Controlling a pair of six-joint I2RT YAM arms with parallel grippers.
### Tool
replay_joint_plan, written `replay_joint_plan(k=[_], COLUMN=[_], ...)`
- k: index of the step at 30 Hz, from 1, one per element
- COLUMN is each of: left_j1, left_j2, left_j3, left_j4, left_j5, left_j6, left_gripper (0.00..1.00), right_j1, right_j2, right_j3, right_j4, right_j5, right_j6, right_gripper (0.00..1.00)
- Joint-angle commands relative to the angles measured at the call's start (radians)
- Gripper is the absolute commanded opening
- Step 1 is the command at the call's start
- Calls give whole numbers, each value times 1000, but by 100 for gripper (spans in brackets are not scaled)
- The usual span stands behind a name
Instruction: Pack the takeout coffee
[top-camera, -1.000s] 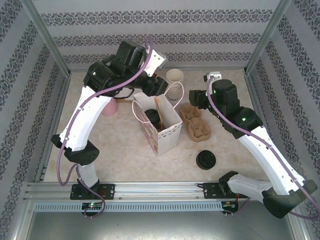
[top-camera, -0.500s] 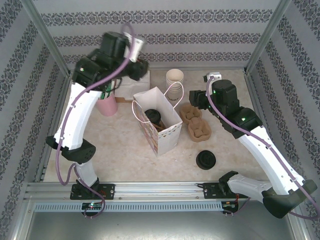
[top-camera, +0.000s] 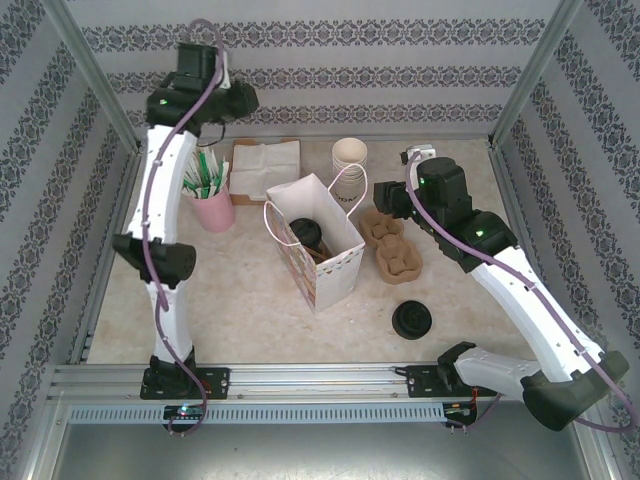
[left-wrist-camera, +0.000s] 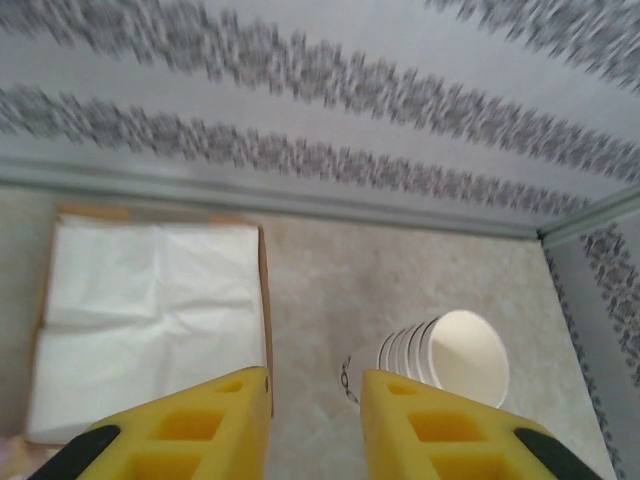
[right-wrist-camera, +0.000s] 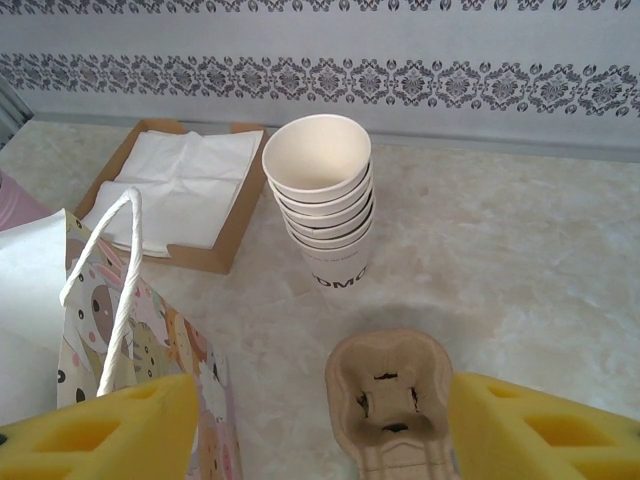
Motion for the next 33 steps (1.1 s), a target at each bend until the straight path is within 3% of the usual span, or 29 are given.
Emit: replay_joint_plan(k=[1, 18, 33], left_j1=[-14, -101, -112], left_j2=[51, 295, 425], left_j3=[16, -11, -60], left_j4=[-12, -84, -54], left_j5=[82, -250, -424], left_j6=[-51, -26, -27], left_gripper=[30, 36, 39], right_j1=[-11, -10, -10], right_j2=[8, 52, 47], right_j3=[0, 12, -16], right_j4=[5, -1, 6], right_j5=[-12, -39, -72], right_j6=[4, 30, 54], right_gripper=[66, 66, 65])
